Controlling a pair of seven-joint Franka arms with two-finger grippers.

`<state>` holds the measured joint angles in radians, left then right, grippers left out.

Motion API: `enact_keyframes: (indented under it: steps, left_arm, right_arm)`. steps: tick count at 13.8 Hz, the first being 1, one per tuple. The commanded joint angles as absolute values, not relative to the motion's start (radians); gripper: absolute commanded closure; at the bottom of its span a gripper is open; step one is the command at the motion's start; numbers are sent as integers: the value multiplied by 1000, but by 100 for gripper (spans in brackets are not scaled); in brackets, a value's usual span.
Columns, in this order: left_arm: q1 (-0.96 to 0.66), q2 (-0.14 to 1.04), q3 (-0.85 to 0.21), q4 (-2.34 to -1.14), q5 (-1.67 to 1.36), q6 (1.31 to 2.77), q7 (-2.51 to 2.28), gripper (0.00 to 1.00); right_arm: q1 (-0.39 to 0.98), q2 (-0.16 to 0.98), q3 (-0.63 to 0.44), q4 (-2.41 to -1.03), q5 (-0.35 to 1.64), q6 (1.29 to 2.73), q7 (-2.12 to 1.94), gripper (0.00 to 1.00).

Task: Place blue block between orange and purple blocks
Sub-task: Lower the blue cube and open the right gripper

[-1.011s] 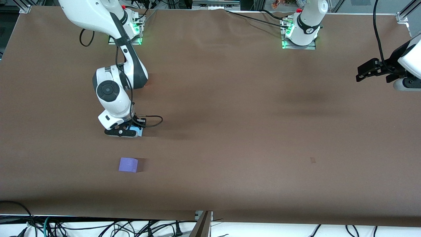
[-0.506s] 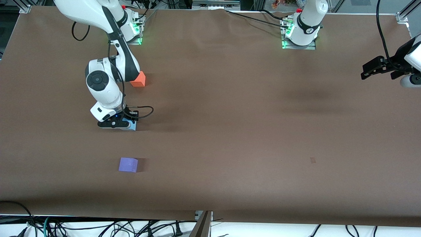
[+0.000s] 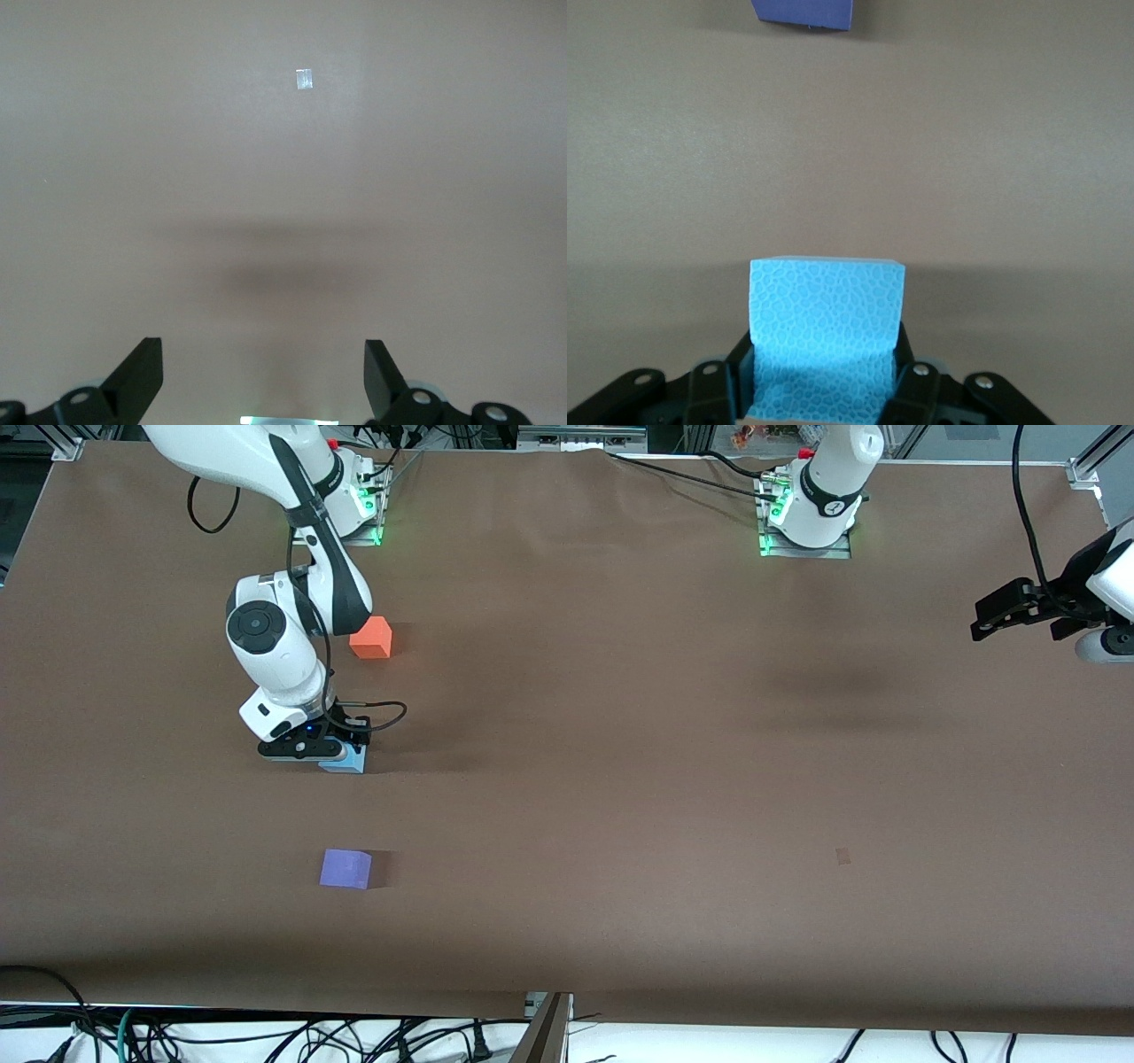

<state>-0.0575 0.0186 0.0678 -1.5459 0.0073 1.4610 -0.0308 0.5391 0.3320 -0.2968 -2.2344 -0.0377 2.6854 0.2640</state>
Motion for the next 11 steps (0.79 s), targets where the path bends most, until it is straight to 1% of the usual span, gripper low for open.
enact_keyframes:
  steps: [1,3,4,6,7,8,9,11]
  left_arm:
    - [-66,18,81,-1552,9,1456,-11,0]
    - [-64,18,83,-1549,9,1457,-11,0]
    - [-64,20,83,-1549,11,1457,-11,0]
    - [-60,26,84,-1548,11,1457,-12,0]
    - [-58,28,84,-1548,12,1457,-12,0]
    - [-55,28,84,-1548,12,1463,-11,0]
    - [-55,38,84,-1545,12,1466,-11,0]
    - [-55,54,84,-1522,12,1470,-9,0]
  right_arm:
    - [535,324,-290,-2264,-15,2732,238,82]
    - [535,345,-287,-2266,-15,2772,238,82]
    - [535,356,-285,-2266,-15,2789,238,80]
    - [534,368,-266,-2264,-15,2804,238,79]
    - [534,368,-262,-2264,-15,2807,238,76]
    - [532,368,-258,-2263,-15,2807,238,43]
    - [532,367,-258,-2260,-15,2806,238,0]
    - [535,361,-252,-2241,-15,2792,235,0]
